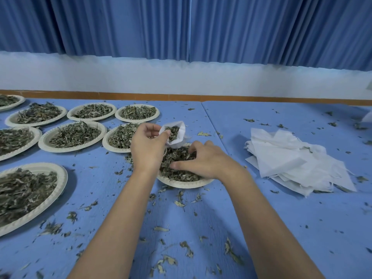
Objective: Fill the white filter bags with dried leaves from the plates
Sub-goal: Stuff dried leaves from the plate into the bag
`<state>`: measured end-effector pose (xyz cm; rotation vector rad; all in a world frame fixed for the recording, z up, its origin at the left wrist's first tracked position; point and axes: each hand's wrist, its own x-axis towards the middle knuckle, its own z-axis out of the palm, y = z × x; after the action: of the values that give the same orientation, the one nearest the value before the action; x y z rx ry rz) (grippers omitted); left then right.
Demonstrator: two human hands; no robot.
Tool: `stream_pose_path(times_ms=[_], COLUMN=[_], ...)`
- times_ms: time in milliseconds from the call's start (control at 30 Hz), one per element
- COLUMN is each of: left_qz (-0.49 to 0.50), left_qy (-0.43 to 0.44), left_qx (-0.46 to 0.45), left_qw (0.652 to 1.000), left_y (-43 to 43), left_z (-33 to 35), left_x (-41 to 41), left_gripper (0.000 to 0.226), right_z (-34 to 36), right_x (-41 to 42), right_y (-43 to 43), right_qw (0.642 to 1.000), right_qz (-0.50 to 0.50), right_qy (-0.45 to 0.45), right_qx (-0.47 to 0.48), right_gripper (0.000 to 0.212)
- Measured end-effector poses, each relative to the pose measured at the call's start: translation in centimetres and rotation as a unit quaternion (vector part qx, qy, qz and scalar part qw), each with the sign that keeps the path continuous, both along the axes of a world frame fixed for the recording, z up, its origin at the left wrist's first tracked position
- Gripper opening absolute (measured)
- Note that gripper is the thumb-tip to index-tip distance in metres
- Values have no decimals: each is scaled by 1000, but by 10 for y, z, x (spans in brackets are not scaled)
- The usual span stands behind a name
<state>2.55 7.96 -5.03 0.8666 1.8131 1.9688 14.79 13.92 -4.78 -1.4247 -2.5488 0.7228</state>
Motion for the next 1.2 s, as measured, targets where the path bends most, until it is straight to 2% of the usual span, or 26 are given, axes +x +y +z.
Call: stream_pose_path(times_ms=[100, 200, 300, 533, 633, 767, 933, 1200], left_qz=[4, 14, 23, 46, 47, 37, 12, 41], left_qy=[9, 5, 2, 89, 113, 119, 128, 190], left_qx=[-2, 0, 0, -11, -18, -17, -7, -19], left_qw=[1000, 1000, 1000, 995, 992, 992, 992, 981], left_y=[1, 2, 2, 3, 4, 3, 1, 2], left_z=[1, 1, -1, -6, -7, -7, -8, -12], left_x=[0, -1, -2, -3, -3, -1, 2, 1], left_gripper=[18, 18, 17, 15, 13, 14, 11, 13], right_z=[-7, -11, -10, -2, 5, 6, 6, -8], right_x=[-12, -18, -15, -5, 2, 6, -2, -2], right_y=[-12, -20, -18, -5, 0, -2, -4, 0], right_qw=[1000, 998, 998, 997, 997, 998, 998, 993], right_qz=[2, 8, 19, -24, -39, 19, 32, 25], right_qy=[-2, -10, -23, 58, 5, -47, -23, 23], right_qx=[21, 65, 61, 49, 63, 28, 45, 112], right_gripper=[80, 75, 69, 63, 76, 81, 61, 29])
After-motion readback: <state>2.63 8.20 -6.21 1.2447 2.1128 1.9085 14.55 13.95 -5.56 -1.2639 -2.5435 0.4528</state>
